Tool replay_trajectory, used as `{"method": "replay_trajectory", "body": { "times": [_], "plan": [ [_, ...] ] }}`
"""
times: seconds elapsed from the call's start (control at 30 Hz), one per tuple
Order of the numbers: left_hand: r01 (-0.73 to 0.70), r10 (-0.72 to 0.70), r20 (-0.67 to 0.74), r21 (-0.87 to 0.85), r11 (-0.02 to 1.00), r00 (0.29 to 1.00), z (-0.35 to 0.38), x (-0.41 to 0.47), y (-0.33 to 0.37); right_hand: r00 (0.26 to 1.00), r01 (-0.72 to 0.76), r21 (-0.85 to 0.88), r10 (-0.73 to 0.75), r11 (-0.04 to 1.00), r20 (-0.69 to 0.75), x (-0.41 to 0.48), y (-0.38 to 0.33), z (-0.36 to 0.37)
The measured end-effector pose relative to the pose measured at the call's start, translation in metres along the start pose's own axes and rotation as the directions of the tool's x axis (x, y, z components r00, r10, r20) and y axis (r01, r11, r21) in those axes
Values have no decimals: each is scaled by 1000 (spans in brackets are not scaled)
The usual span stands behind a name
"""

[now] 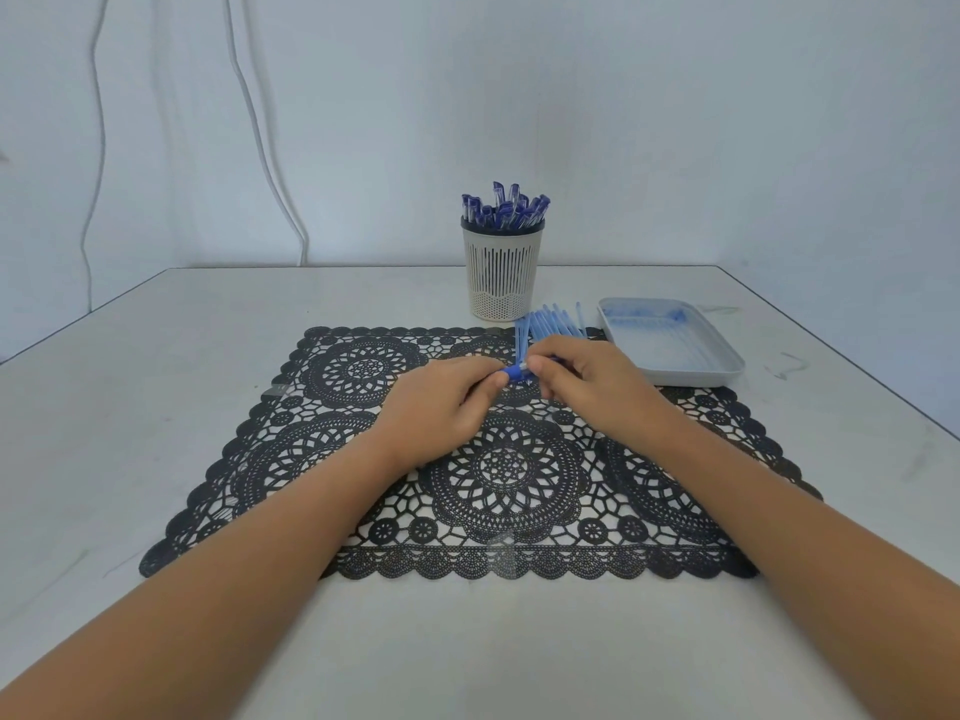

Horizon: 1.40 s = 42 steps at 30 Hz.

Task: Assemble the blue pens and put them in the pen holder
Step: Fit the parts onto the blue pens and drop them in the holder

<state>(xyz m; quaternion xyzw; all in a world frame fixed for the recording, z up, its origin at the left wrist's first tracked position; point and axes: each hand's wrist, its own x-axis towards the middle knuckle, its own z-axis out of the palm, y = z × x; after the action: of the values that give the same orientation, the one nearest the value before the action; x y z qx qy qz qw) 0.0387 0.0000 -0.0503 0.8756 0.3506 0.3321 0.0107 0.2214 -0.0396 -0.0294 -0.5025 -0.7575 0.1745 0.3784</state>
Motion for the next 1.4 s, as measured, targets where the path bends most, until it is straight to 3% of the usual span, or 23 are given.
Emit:
{"method": "replay_trajectory", "body": {
  "times": [0.13,0.3,0.4,0.5,0.6,0.73,0.87,1.03,1.27,1.4],
  "plan": [
    [31,-34,39,61,998,999,1,3,2,999,-45,-36,45,998,-2,1,4,1],
    [-43,43,3,163,986,999,3,3,2,999,-44,-96,41,994,-35,1,8,-2],
    [-59,69,-39,225,972,997,3,6,-2,998,-23,-233,9,972,-60,2,16,0],
    [50,-16,-130,264,963,991,-5,12,-9,997,-44,-362,16,931,-80,-1,26,-2],
    [205,-172,-226,128,970,959,-21,26,-7,997,-60,-468,73,881,10,-4,26,1],
    [313,-325,-312,-90,946,893,-49,68,-3,978,-117,-483,187,868,98,-3,25,4],
    [320,-407,-415,-264,910,814,-78,133,-8,981,-109,-481,174,870,91,-4,26,3],
    [319,-442,-498,-315,894,746,-100,200,-14,985,-90,-467,147,880,86,-3,25,2],
    [336,-442,-377,-314,888,814,-68,226,-27,989,-74,-457,125,886,83,-2,30,2],
    [343,-387,-278,-195,919,879,-47,223,-36,988,-73,-463,128,883,88,-1,31,3]
  ]
}}
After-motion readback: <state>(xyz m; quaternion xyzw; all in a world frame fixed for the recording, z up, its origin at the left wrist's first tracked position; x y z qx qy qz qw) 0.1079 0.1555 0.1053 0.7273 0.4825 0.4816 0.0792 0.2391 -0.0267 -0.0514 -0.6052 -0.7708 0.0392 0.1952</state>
